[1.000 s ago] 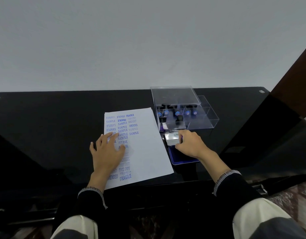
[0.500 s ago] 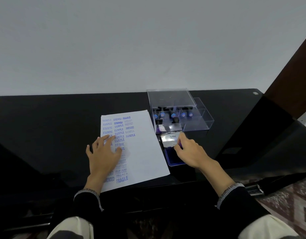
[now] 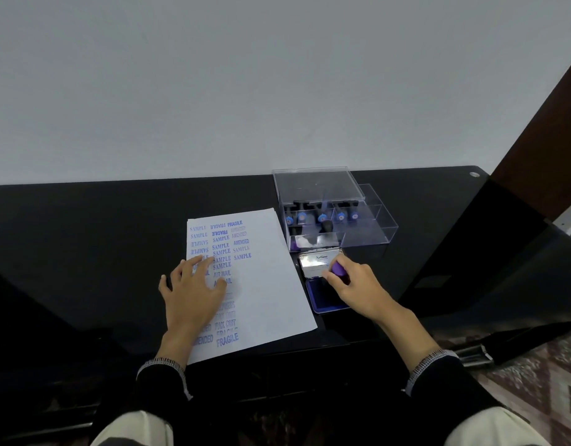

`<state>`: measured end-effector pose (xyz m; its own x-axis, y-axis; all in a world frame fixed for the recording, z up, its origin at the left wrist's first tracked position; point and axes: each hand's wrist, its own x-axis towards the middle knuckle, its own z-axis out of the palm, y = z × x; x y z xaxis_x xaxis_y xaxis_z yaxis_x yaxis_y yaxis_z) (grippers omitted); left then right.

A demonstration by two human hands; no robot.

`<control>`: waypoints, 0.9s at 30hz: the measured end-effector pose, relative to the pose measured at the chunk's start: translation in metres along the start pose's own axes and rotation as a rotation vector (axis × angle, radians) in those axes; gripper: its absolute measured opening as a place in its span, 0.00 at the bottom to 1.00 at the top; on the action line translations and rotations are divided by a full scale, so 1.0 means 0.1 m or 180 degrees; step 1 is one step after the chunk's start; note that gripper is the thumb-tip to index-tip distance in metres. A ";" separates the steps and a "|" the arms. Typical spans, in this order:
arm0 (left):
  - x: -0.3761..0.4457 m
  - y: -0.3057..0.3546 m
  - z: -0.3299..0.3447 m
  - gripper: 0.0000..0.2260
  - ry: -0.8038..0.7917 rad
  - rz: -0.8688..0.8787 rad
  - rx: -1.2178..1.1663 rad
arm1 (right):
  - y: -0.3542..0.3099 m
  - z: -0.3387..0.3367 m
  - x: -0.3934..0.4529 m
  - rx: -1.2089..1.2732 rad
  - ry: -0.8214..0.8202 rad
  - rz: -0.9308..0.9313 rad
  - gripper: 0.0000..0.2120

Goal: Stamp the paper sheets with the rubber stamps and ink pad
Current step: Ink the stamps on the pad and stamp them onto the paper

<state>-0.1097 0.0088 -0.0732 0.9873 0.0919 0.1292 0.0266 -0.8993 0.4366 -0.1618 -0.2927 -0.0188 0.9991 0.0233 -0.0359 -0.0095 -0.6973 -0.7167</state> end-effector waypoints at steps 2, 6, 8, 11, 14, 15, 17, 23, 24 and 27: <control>0.00 -0.01 0.01 0.23 -0.0002 0.0006 0.0004 | 0.00 0.03 -0.01 -0.0073 0.0036 -0.0033 0.11; 0.01 -0.02 0.01 0.23 -0.0014 0.0001 0.0014 | 0.00 0.06 0.00 -0.0510 0.0052 -0.0038 0.10; 0.01 -0.02 0.02 0.23 -0.0025 0.0007 0.0025 | -0.03 0.06 0.02 -0.0689 0.0049 -0.0057 0.10; 0.01 -0.02 0.03 0.23 -0.0012 0.0014 0.0016 | -0.05 0.07 0.02 -0.1019 0.0087 -0.0169 0.09; 0.01 -0.03 0.03 0.23 -0.0001 0.0009 -0.0015 | -0.04 0.09 0.01 -0.1029 0.0101 -0.0191 0.09; 0.01 -0.03 0.03 0.23 -0.0003 0.0011 -0.0019 | -0.04 0.09 0.00 -0.0934 0.0097 -0.0155 0.09; 0.01 -0.03 0.03 0.23 -0.0009 0.0016 -0.0021 | -0.03 0.08 0.01 -0.0762 0.0091 -0.0071 0.08; 0.01 -0.03 0.03 0.23 -0.0011 0.0012 -0.0001 | -0.07 0.10 0.02 -0.1262 0.0127 -0.0252 0.08; 0.01 -0.03 0.03 0.23 -0.0009 0.0011 -0.0003 | -0.07 0.10 0.02 -0.1281 0.0127 -0.0261 0.08; 0.00 -0.03 0.03 0.23 -0.0019 0.0019 0.0007 | -0.05 0.10 0.02 -0.0950 0.0096 -0.0156 0.08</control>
<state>-0.1089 0.0104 -0.0769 0.9884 0.0841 0.1264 0.0211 -0.9007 0.4338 -0.1601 -0.2821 -0.0226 0.9989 0.0439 0.0176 0.0470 -0.8757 -0.4806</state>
